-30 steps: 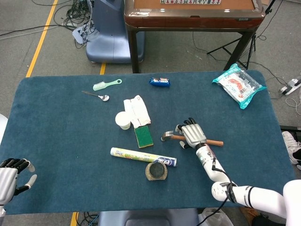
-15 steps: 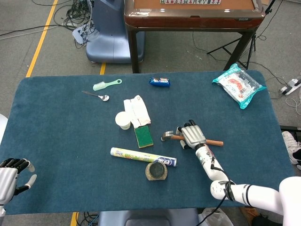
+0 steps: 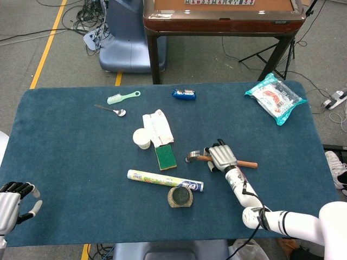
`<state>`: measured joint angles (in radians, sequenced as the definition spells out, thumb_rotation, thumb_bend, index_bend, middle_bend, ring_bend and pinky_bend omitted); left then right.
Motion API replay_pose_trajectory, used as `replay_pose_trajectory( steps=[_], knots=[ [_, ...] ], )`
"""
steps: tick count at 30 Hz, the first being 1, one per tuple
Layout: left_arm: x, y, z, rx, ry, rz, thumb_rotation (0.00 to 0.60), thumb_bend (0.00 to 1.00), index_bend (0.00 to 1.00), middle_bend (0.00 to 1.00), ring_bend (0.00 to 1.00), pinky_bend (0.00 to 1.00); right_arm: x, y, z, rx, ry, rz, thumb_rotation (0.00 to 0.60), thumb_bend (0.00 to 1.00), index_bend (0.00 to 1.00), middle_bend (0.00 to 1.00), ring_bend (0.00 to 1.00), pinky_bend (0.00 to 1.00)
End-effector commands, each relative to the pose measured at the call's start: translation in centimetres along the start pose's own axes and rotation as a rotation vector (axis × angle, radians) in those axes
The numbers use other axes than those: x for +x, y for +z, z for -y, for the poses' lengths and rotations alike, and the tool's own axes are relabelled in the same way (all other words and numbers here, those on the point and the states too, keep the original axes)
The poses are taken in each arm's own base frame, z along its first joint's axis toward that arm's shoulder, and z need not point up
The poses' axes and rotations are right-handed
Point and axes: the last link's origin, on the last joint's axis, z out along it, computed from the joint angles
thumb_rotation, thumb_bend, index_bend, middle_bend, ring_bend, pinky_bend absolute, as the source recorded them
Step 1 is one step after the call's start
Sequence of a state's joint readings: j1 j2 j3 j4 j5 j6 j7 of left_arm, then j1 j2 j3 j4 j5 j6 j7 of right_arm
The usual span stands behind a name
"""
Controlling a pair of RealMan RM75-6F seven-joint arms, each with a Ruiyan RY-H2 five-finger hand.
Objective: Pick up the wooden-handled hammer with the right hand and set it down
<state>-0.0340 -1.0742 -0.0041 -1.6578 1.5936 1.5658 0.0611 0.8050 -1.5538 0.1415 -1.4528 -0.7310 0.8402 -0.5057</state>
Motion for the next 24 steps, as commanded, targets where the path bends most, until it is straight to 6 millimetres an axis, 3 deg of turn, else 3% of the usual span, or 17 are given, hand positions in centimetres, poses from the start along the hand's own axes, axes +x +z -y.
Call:
replay_pose_trajectory(
  steps=[1, 17, 24],
  knots=[
    [-0.01, 0.0, -0.01, 0.0, 0.0, 0.0, 0.6, 0.25, 0.56, 0.5, 0.38, 0.28, -0.07, 0.02, 0.01, 0.001, 0.003, 0.002, 0.6, 0.53, 0.41, 0.47, 0.21, 0.07],
    [-0.03, 0.05, 0.08, 0.004, 0.0, -0.001, 0.6, 0.25, 0.55, 0.5, 0.38, 0.28, -0.49, 0.13, -0.34, -0.005, 0.016, 0.007, 0.6, 0.54, 0.47, 0.52, 0.25, 0.07],
    [-0.03, 0.07, 0.14, 0.007, 0.001, -0.002, 0.6, 0.25, 0.55, 0.5, 0.38, 0.28, -0.63, 0.25, -0.36, -0.005, 0.023, 0.011, 0.6, 0.62, 0.5, 0.54, 0.28, 0.07]
  ],
)
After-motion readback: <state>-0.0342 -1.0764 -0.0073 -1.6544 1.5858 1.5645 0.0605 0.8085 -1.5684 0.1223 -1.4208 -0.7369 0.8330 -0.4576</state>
